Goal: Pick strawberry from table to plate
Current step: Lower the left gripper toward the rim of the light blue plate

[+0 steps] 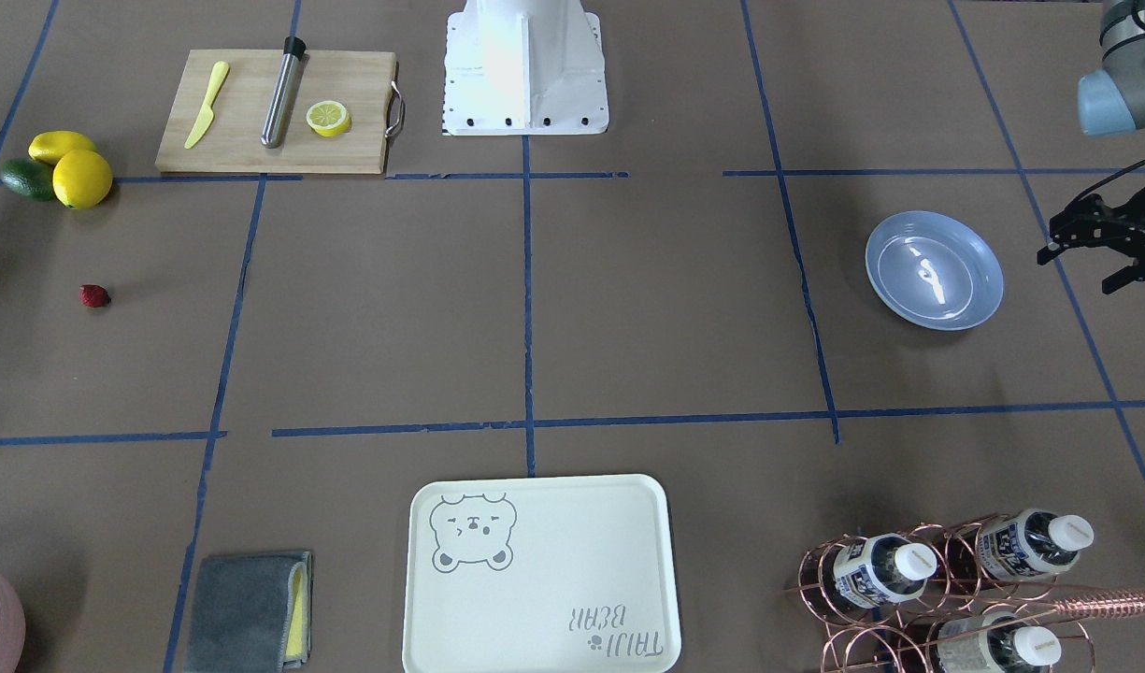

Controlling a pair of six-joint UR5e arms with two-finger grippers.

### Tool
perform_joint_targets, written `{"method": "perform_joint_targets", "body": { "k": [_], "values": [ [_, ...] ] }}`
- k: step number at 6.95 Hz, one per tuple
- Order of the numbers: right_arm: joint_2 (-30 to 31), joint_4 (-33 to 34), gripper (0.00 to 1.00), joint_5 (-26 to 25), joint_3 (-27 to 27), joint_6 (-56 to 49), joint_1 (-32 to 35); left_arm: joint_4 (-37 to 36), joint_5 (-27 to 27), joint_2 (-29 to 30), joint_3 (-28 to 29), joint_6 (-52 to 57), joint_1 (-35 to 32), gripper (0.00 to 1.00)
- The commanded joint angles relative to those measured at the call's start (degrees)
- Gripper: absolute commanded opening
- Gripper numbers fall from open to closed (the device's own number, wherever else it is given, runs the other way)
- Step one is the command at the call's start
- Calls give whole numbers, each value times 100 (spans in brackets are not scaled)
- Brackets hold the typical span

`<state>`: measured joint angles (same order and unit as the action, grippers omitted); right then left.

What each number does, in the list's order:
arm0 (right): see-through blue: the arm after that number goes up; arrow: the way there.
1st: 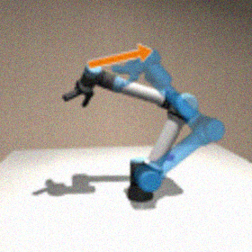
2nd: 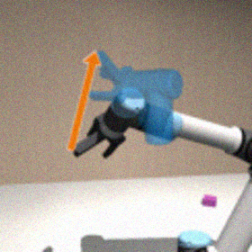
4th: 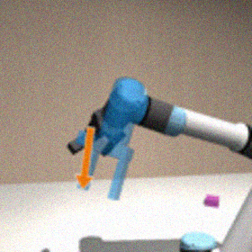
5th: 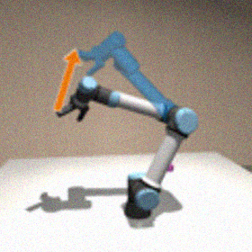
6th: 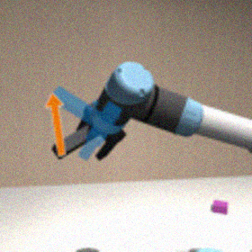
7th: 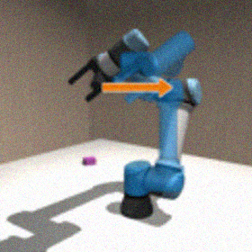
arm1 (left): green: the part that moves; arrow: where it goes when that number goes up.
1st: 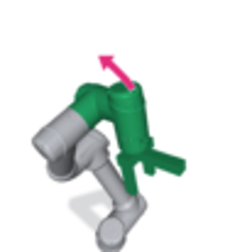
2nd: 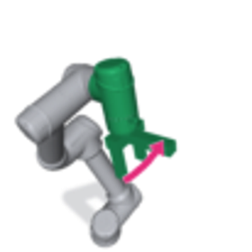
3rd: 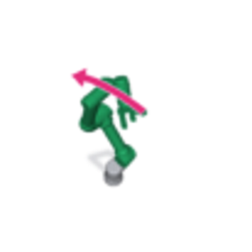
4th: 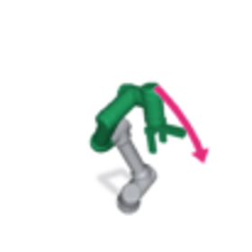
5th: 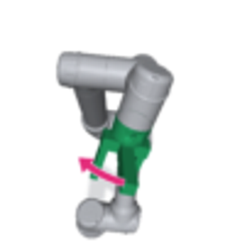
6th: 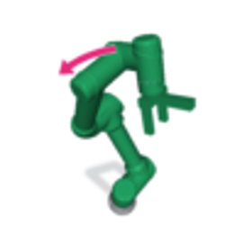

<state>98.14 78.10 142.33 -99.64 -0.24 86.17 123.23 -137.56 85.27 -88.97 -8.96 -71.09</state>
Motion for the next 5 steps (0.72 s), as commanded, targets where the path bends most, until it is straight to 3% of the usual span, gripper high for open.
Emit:
{"method": "perform_joint_targets", "body": {
  "k": [1, 5],
  "values": [
    [3, 4, 100, 58, 15, 15, -39, 675, 309, 33, 598, -264, 279, 100],
    [3, 4, 100, 67, 85, 15, -74, 667, 300, 95, 618, -466, 763, 97]
  ]
}}
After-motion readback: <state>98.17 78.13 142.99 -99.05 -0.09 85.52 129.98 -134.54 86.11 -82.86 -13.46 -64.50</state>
